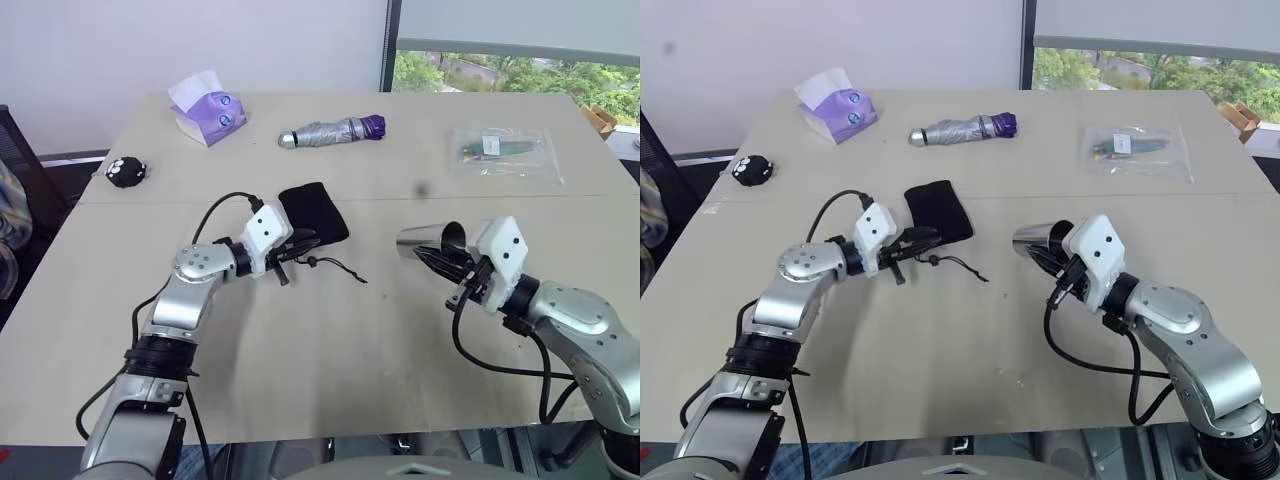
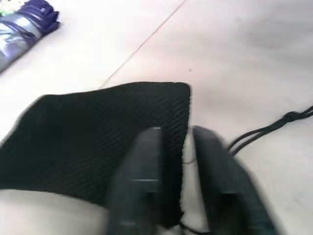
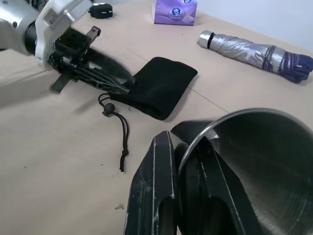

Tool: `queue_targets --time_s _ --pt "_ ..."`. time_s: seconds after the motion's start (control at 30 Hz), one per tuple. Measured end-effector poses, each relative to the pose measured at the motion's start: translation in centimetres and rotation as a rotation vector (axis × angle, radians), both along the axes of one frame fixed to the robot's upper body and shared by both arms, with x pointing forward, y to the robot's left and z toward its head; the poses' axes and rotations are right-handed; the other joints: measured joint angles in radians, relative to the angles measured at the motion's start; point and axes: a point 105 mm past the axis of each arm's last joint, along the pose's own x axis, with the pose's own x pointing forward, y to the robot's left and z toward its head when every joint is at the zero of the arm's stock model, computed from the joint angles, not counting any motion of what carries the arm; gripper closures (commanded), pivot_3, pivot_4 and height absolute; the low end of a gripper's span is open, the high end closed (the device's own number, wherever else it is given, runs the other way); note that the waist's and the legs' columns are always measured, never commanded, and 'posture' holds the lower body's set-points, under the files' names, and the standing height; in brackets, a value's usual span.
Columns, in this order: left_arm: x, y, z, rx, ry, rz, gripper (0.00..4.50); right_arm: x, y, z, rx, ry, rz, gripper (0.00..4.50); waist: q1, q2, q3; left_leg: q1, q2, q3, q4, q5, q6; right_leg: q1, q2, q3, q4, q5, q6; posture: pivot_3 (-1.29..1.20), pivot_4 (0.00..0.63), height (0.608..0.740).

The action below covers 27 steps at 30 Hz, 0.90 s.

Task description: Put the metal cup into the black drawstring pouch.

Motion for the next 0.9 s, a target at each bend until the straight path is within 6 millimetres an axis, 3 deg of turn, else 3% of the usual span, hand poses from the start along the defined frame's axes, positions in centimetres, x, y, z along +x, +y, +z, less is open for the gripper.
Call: queue_targets --time_s 0.17,0.53,0.9 --pt "0.5 0.0 0.8 0.032 0.001 -0.020 2.32 0.0 0.2 -0.1 -0.002 -0.001 0.001 4.50 0.000 0.000 0.000 0.000 0.000 0.001 0.000 0.000 0.000 0.000 0.000 0.000 0.000 0.000 0.000 0.00 0.150 0.740" --pt "0.6 -0.7 -0.3 0.162 0.021 -0.115 2.32 0.1 -0.1 -0.5 -0.002 0.003 -0.032 4.50 0.000 0.000 0.000 -0.001 -0.001 0.000 0.000 0.000 0.000 0.000 0.000 0.000 0.000 0.000 0.000 0.00 0.150 0.740" --pt "1.6 0.4 -1.9 0.274 0.021 -0.064 2.32 0.0 -0.3 -0.8 -0.002 0.013 -0.048 4.50 0.000 0.000 0.000 -0.001 0.000 0.000 0.000 0.000 0.000 0.000 0.001 0.000 0.000 0.000 0.000 0.00 0.150 0.740"
